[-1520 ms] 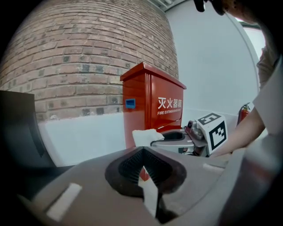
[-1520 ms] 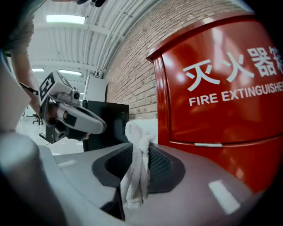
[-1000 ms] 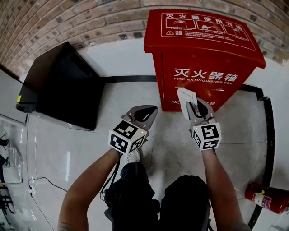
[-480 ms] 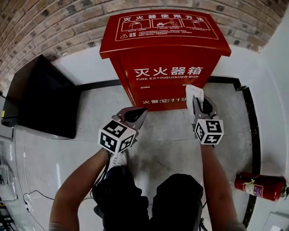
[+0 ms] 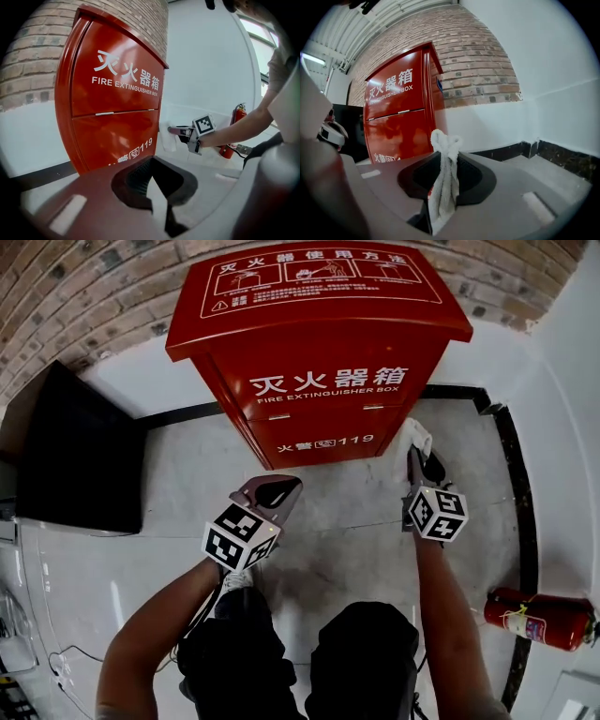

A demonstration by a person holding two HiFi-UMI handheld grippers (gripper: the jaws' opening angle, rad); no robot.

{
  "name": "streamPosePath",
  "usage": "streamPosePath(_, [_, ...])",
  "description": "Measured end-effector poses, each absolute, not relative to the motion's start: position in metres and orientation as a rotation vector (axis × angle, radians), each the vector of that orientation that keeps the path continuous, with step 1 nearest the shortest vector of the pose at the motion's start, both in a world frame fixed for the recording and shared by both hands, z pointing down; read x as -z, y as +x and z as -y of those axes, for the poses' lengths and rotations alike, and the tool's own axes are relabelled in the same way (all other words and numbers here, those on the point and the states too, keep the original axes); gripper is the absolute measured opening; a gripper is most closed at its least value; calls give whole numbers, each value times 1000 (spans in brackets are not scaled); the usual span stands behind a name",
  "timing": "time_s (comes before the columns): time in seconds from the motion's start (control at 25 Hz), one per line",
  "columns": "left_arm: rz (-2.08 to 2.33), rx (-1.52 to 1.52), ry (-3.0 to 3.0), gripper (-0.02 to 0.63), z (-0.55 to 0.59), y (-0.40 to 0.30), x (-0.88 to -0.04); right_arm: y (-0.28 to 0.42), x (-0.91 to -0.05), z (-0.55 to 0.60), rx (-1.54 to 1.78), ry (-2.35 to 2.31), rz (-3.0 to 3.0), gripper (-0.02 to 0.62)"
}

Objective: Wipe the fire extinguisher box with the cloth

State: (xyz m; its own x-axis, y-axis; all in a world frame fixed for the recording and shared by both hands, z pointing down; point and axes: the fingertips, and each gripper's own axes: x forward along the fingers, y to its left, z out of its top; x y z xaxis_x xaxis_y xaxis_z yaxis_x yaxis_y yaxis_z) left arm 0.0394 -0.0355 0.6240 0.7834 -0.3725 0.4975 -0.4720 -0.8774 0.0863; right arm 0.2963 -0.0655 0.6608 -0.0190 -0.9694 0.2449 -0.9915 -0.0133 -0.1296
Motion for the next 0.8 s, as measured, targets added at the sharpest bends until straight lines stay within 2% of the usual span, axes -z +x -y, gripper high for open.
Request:
streamPosePath(0.56, [764,-690,2669,1,67,-27,-656,246,-695,92,-396,2109,2201,114])
streamPosePath(0.8, [770,-692,2659,1,69,-33,-662,190,-698,97,-415,1943,2332,114])
